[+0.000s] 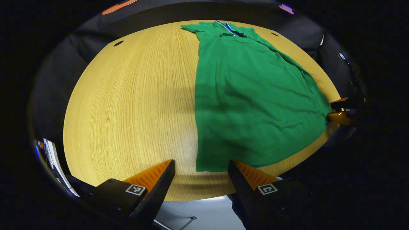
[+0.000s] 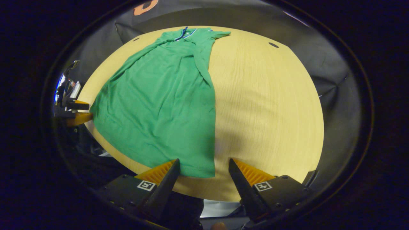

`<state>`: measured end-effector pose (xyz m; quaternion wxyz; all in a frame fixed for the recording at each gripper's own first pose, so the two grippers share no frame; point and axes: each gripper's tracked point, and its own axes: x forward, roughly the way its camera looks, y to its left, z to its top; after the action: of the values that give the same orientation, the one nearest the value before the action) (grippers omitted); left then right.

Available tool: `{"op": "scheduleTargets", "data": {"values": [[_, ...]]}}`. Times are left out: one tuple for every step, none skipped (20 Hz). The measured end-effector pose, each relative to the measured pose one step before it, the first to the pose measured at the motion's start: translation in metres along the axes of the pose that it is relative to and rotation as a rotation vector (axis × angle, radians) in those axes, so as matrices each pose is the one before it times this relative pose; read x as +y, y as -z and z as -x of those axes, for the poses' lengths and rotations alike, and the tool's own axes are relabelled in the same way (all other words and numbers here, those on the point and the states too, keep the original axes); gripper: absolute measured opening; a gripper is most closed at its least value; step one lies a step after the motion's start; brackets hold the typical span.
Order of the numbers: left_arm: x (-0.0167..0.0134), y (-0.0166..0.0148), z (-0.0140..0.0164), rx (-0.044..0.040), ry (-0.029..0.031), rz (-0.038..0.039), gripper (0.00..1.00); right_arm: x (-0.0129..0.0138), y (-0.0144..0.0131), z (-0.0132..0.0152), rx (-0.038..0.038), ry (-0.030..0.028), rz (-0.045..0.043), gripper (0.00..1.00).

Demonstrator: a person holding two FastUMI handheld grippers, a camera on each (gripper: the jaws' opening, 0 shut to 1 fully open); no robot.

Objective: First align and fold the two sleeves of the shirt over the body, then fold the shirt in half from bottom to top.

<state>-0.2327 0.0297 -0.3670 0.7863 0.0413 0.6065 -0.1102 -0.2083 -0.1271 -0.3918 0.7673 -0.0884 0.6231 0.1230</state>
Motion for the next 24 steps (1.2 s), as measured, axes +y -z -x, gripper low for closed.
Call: {"op": "scheduleTargets", "data": {"values": [[-0.00045,0.00173,0.00109,0.01472,-0.0026,0.0143,1.0,0.00067,0.0005,-0.00178,0.00233,-0.0001,-0.00277,0.94],[-0.00163,0.00225,0.0013,0.01732,-0.00169,0.01005,1.0,0.00096,-0.00244,0.00007,0.00151,-0.00102,-0.00609,0.85],[-0.0034,0.00103,0.00042,0.01503,0.00172,-0.00187,1.0,0.00064,0.00032,-0.00041,0.00665,-0.00035,-0.0067,0.8],[-0.0025,0.00111,-0.00046,0.00978,0.00338,-0.00648,0.97,0.00105,-0.00125,0.00045,0.00308,-0.00279,-0.0046,0.68],[-0.00193,0.00087,-0.00051,0.0124,0.00215,-0.0011,0.85,0.00203,-0.0002,-0.00024,0.00295,-0.00658,-0.00626,0.57],[-0.00083,0.00274,-0.00094,0.02839,0.00496,0.00121,0.76,0.00398,-0.0012,-0.00098,-0.00386,-0.01296,-0.0055,0.4],[0.00029,0.00168,0.00115,0.02763,0.00594,-0.00239,0.59,0.00071,0.0007,0.00026,0.00098,0.00416,0.00206,0.34],[0.00034,0.00037,0.00063,0.01685,0.00534,0.00467,0.47,0.00017,-0.00075,0.00106,0.00018,0.00402,0.00922,0.22],[0.0005,0.00171,0.0005,0.00754,0.01097,0.01957,0.45,0.00549,-0.00157,-0.00138,-0.01063,-0.0135,0.0039,0.22],[-0.00049,0.00036,0.0006,0.00587,0.01871,0.03744,0.18,-0.00059,-0.00015,0.00075,0.00244,0.00656,0.0125,0.04],[-0.0011,0.00101,-0.00017,0.01031,0.02108,0.02022,0.07,0.00013,0.00048,-0.00042,0.00083,0.00469,0.01745,0.05],[-0.00194,0.00023,-0.00056,0.00914,0.01898,0.02474,0.06,-0.00046,-0.00079,0.00014,-0.00159,0.00478,0.0087,0.06],[-0.00125,0.00107,0.00093,0.00792,0.01708,0.02891,0.06,0.0003,-0.00155,-0.00156,-0.0072,-0.00213,0.00608,0.05],[-0.00416,0.0018,-0.0009,0.00962,0.02664,0.0251,0.06,0.00057,0.0014,0.00406,0.00838,0.00099,0.00486,0.02],[-0.00351,0.00161,0.00076,0.0078,0.01748,0.01736,0.06,-0.00081,-0.00093,-0.00165,-0.00471,0.00066,0.0005,0.0],[-0.0028,0.00019,0.00157,0.00193,0.01038,0.00355,0.06,-0.00136,-0.00002,-0.00058,0.0001,0.00217,-0.00383,0.0],[-0.00493,-0.00306,0.00497,-0.00651,0.01884,-0.00818,0.06,-0.00246,-0.00146,0.00084,0.00182,0.00491,-0.00775,0.0],[-0.00256,-0.00373,0.00406,-0.00778,0.00995,-0.00521,0.06,-0.00215,0.00044,0.00016,0.00171,0.00273,-0.00252,0.0],[-0.0028,-0.00661,0.00623,-0.01098,0.01292,-0.00309,0.06,-0.0023,-0.00344,0.00246,-0.00192,-0.00134,0.00185,0.0],[-0.00085,-0.00714,0.00628,-0.01008,0.00946,0.00062,0.06,-0.0009,-0.00329,0.00317,-0.00786,-0.00511,0.00223,0.0],[-0.001,-0.01117,0.00894,-0.01602,0.01707,0.0061,0.06,-0.00207,-0.00506,0.00324,-0.00863,-0.00069,0.00512,0.0],[-0.00027,-0.00736,0.00617,-0.00774,0.00818,0.00405,0.06,-0.00107,-0.00457,0.00382,-0.0078,-0.00339,-0.00039,0.0],[0.00036,-0.01192,0.00875,-0.02142,0.00357,-0.00482,0.06,-0.00178,-0.00641,0.00391,-0.0143,-0.00396,-0.00469,0.0],[-0.00013,-0.01,0.00692,-0.01537,0.00543,-0.01293,0.06,-0.00099,-0.00489,0.00254,-0.00668,-0.0026,0.00255,0.0]]}}
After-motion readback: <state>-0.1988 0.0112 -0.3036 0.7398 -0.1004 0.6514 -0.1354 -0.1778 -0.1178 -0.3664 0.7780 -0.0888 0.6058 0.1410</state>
